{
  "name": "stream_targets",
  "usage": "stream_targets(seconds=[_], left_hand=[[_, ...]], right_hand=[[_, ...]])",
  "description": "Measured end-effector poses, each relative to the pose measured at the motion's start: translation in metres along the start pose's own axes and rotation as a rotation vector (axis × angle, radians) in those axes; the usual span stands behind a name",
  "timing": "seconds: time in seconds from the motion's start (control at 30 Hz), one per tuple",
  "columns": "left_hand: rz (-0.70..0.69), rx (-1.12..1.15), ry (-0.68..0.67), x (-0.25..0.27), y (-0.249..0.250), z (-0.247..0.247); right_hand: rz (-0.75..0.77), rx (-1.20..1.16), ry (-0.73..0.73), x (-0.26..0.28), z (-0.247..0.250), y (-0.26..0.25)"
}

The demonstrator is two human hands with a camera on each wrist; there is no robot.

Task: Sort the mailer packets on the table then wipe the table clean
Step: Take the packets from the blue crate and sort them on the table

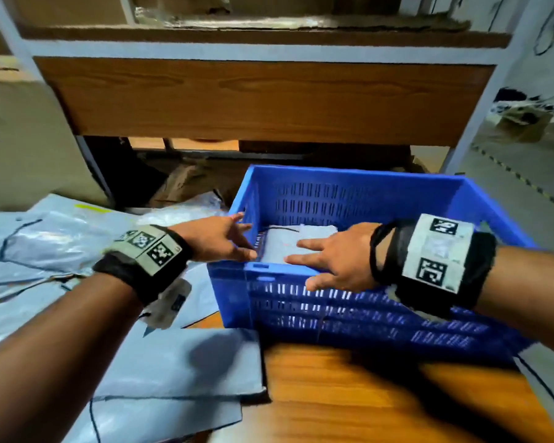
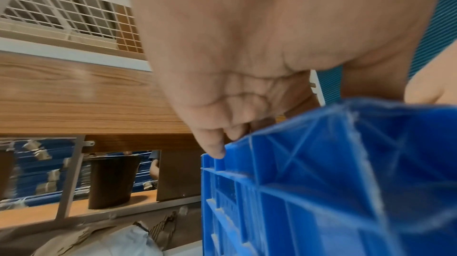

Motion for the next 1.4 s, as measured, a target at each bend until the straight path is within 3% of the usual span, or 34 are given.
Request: stream_targets(seconds=[0.13,0.27,0.47,0.6,0.67,0.7,0.77,0.83,0.87,1.0,1.17,1.3,1.4], left_hand=[[-0.012,-0.091,-0.086,0.016,-0.009,-0.002],[-0.143,-0.174,-0.107,0.034,-0.007,-0.006],[-0.251,-0.008,0.047,0.049,-0.008,-0.015],[-0.27,0.034,0.142,0.052,-0.015,-0.023],[-0.307,0.099,0.259,0.065,-0.024,-0.029],[-0.315,0.163,0.325,0.074,-0.031,-0.031],[-0.261,0.247,0.379,0.094,-0.052,-0.039],[-0.148,0.185,0.267,0.11,-0.078,-0.056],[-0.085,0.141,0.187,0.117,-0.093,-0.065],[0.12,0.057,-0.042,0.15,-0.135,-0.097],[0.128,-0.195,-0.012,0.175,-0.143,-0.131],[0.194,-0.277,0.0,0.181,-0.143,-0.152],[0.221,-0.242,0.009,0.182,-0.152,-0.155]], right_hand=[[-0.124,-0.024,-0.026,0.001,-0.004,-0.011],[-0.233,-0.093,-0.056,0.01,-0.011,-0.024],[-0.299,-0.529,0.168,0.017,-0.023,-0.044],[-0.366,-0.56,0.196,0.02,-0.022,-0.047],[-0.444,-0.467,0.179,0.022,-0.022,-0.048],[-0.473,-0.402,0.23,0.025,-0.019,-0.052],[-0.414,-0.297,0.493,0.031,-0.003,-0.073],[-0.232,-0.263,0.697,0.031,0.012,-0.11],[-0.143,-0.262,0.731,0.027,0.016,-0.129],[0.129,-0.217,0.618,-0.016,0.01,-0.193],[0.045,-0.417,0.174,-0.073,-0.027,-0.217],[0.069,-0.427,0.081,-0.091,-0.045,-0.224],[0.055,-0.395,0.158,-0.093,-0.046,-0.225]])
Point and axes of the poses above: each hand's wrist, its own x-axis away from the middle knuckle, its own z-axis out of the back of the hand, y = z × x, the point moved 4 cm from there along -x, towards the middle knuckle, and after that the axes turned 3 degrees about -z, right-handed, at the moved point
